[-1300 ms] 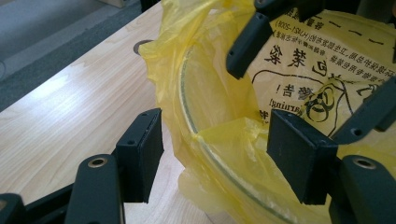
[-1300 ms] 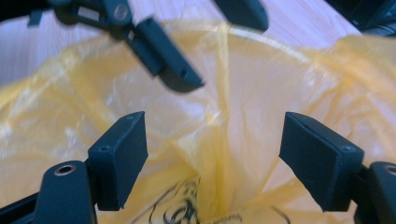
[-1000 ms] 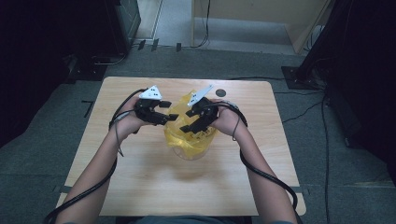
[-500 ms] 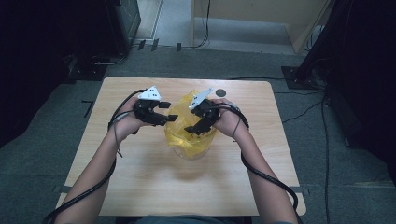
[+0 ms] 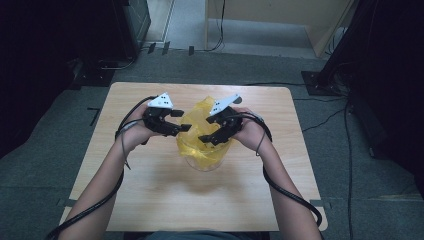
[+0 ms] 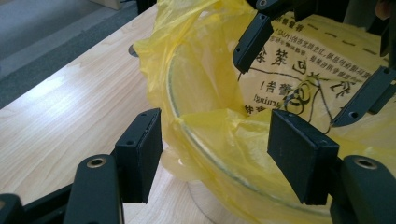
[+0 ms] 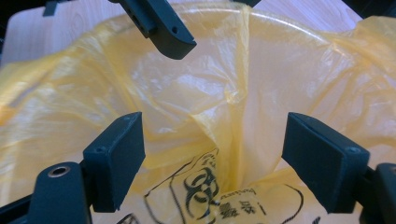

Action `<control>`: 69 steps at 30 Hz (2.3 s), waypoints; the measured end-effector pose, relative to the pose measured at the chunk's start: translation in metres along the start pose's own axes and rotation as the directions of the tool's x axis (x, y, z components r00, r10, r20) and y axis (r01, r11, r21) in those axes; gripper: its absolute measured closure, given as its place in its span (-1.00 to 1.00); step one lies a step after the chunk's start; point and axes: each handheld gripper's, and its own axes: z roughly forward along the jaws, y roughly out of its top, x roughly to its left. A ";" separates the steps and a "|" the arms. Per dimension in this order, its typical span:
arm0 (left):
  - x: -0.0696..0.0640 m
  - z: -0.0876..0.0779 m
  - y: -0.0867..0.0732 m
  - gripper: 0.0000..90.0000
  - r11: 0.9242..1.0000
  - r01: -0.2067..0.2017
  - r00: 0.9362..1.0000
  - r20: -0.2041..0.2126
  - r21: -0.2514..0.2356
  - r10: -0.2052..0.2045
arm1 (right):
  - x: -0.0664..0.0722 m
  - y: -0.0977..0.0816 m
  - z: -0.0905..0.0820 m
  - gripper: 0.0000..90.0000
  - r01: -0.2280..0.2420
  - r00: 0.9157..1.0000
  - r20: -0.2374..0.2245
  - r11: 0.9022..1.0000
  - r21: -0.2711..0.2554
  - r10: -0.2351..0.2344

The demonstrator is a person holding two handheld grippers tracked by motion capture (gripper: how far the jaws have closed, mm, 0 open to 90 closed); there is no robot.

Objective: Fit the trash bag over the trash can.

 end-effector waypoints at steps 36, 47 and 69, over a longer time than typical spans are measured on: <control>-0.020 -0.034 0.005 -0.32 1.000 0.000 1.000 0.030 -0.014 0.001 | 0.001 -0.022 -0.055 -0.54 -0.062 0.996 0.055 0.996 -0.071 0.066; -0.014 -0.039 -0.001 -0.32 1.000 0.009 1.000 0.014 -0.018 -0.009 | -0.006 -0.034 -0.067 -0.55 -0.097 0.991 0.084 0.991 -0.089 0.104; 0.013 -0.037 -0.029 -0.32 0.995 0.095 0.995 -0.019 -0.012 -0.096 | -0.028 -0.064 -0.087 -0.57 -0.183 0.971 0.127 0.974 -0.137 0.200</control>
